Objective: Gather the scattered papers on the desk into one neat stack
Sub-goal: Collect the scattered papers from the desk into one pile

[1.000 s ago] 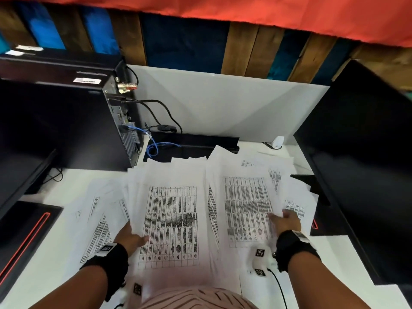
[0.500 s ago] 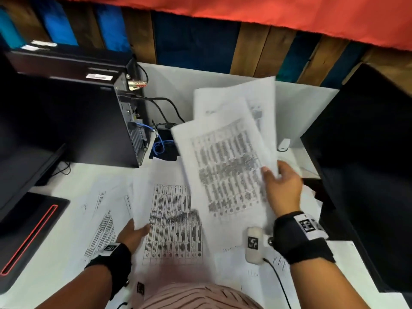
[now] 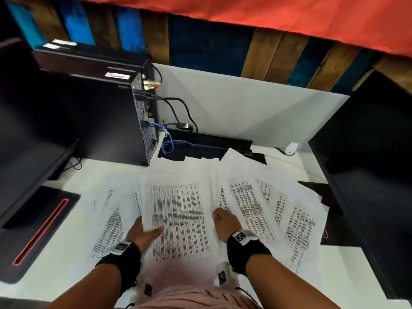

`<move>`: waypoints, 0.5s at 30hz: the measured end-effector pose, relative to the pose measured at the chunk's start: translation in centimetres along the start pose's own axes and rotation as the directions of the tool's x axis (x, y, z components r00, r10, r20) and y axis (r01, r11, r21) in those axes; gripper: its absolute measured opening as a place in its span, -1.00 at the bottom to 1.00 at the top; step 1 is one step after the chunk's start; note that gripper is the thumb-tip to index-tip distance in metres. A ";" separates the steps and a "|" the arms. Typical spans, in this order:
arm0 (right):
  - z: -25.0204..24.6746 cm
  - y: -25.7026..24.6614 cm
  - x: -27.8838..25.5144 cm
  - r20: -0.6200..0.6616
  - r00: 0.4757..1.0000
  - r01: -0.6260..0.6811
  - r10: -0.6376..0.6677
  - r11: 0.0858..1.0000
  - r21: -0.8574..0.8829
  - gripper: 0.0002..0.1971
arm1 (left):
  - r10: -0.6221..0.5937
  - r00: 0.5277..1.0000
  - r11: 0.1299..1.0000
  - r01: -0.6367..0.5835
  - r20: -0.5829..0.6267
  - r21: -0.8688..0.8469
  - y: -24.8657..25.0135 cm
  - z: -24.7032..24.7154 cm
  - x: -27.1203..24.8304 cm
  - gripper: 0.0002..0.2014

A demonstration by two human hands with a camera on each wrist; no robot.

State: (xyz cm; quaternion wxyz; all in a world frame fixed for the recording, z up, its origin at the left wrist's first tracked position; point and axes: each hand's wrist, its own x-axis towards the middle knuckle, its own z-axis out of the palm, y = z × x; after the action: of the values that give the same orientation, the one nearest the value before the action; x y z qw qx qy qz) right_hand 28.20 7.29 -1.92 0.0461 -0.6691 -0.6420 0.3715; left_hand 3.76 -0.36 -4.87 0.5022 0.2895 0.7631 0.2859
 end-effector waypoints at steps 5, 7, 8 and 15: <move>-2.5 3.0 0.9 -0.268 0.921 -0.311 0.281 0.947 -0.076 -0.54 | -0.010 1.000 0.999 0.010 0.002 0.045 -0.3 -0.1 0.3 -0.19; -2.9 4.0 1.0 -0.242 0.924 -0.322 0.294 0.943 -0.081 -0.52 | -0.004 1.000 0.999 0.004 0.001 0.034 0.0 0.0 0.0 -0.27; -2.8 4.2 1.3 -0.221 0.942 -0.276 0.254 0.958 -0.076 -0.60 | -0.006 1.000 1.000 0.006 0.004 0.023 0.1 0.0 0.0 -0.24; -1.2 2.4 1.2 0.010 0.989 -0.146 0.148 0.986 -0.083 -0.79 | 0.021 0.998 0.980 -0.009 0.060 -0.199 0.6 1.8 0.3 0.14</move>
State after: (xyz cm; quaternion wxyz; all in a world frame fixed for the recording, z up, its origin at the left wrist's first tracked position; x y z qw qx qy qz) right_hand 30.76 8.42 -2.89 -0.0142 -0.7129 -0.6060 0.3526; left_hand 5.43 0.50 -5.18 0.5496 0.2523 0.7127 0.3555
